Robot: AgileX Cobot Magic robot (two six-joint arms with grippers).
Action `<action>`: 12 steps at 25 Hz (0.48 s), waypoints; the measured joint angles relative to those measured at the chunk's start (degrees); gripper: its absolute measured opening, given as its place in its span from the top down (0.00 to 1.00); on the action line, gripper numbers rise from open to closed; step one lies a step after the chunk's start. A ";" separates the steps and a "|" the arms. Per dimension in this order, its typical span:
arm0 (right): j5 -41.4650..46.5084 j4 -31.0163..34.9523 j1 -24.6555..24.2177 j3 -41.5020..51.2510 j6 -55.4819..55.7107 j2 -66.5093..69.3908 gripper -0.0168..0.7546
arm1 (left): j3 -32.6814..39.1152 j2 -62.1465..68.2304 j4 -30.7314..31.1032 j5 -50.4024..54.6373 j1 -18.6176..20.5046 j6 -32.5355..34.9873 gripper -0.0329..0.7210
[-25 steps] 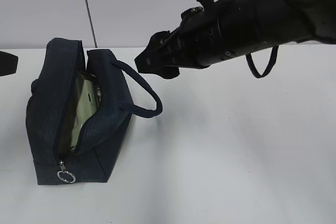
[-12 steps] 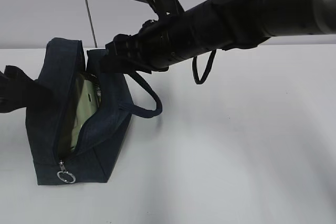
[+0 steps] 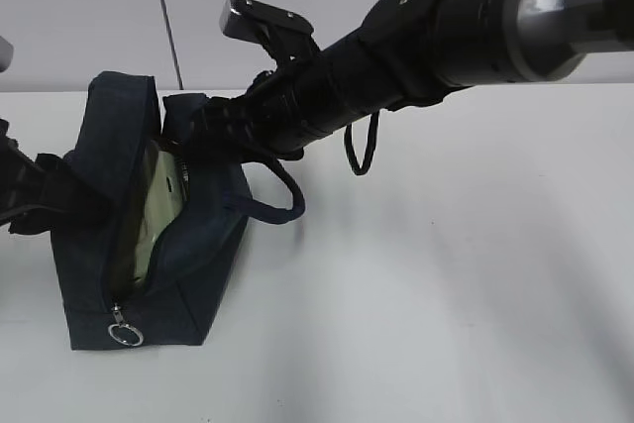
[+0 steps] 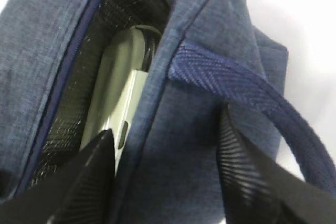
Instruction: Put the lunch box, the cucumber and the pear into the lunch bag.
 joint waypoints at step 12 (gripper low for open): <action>-1.68 -8.53 0.00 2.79 9.19 -1.92 0.96 | -4.35 3.40 -1.03 1.96 0.00 1.25 0.95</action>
